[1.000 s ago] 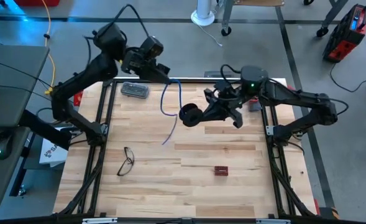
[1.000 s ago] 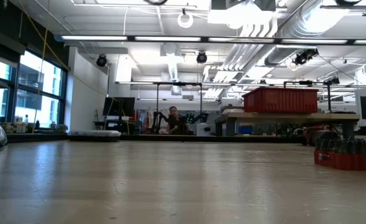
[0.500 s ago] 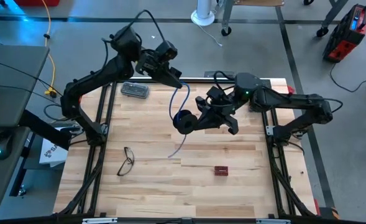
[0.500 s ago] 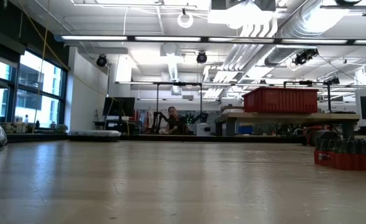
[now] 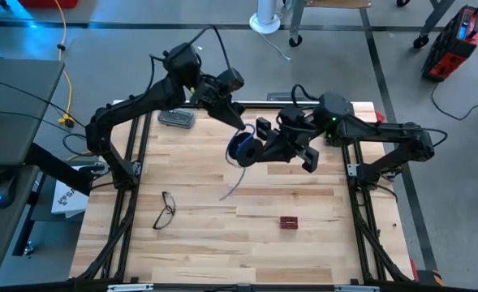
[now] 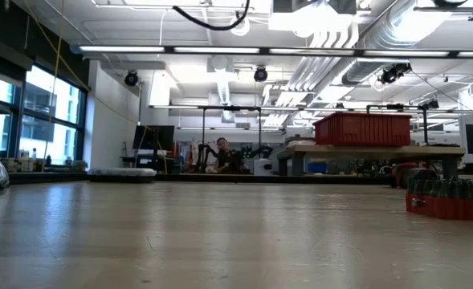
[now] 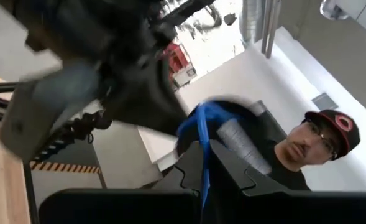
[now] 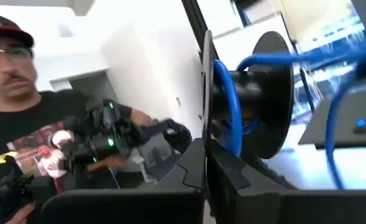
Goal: Coil cords
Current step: Coil the blue wire onto the spool
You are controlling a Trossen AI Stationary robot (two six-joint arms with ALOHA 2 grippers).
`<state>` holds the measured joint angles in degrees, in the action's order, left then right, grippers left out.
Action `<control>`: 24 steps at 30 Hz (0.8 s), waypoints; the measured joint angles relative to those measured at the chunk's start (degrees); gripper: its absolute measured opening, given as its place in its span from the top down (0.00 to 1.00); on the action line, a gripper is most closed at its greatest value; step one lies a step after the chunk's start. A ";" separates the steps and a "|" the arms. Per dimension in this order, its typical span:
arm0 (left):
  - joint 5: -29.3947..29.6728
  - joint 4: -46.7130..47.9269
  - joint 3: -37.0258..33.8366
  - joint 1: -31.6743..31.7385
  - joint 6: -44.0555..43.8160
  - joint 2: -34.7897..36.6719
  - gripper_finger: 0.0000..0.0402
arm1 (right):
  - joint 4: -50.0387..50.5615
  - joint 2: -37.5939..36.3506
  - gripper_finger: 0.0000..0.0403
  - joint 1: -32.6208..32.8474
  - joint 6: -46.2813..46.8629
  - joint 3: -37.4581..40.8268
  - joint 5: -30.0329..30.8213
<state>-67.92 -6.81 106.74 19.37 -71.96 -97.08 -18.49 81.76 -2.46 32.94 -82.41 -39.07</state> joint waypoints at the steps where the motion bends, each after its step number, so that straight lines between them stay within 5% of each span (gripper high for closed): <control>1: 0.01 0.67 0.00 -0.31 0.83 -0.17 0.98 | -0.67 -0.05 1.00 0.00 0.07 0.00 0.00; 24: 0.08 2.53 -0.02 -5.07 2.09 -1.43 0.99 | -9.96 -0.02 1.00 -0.56 -1.95 -0.02 5.67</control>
<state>-67.84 -4.28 106.72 14.31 -69.88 -98.50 -28.45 81.73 -3.02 30.98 -82.43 -33.40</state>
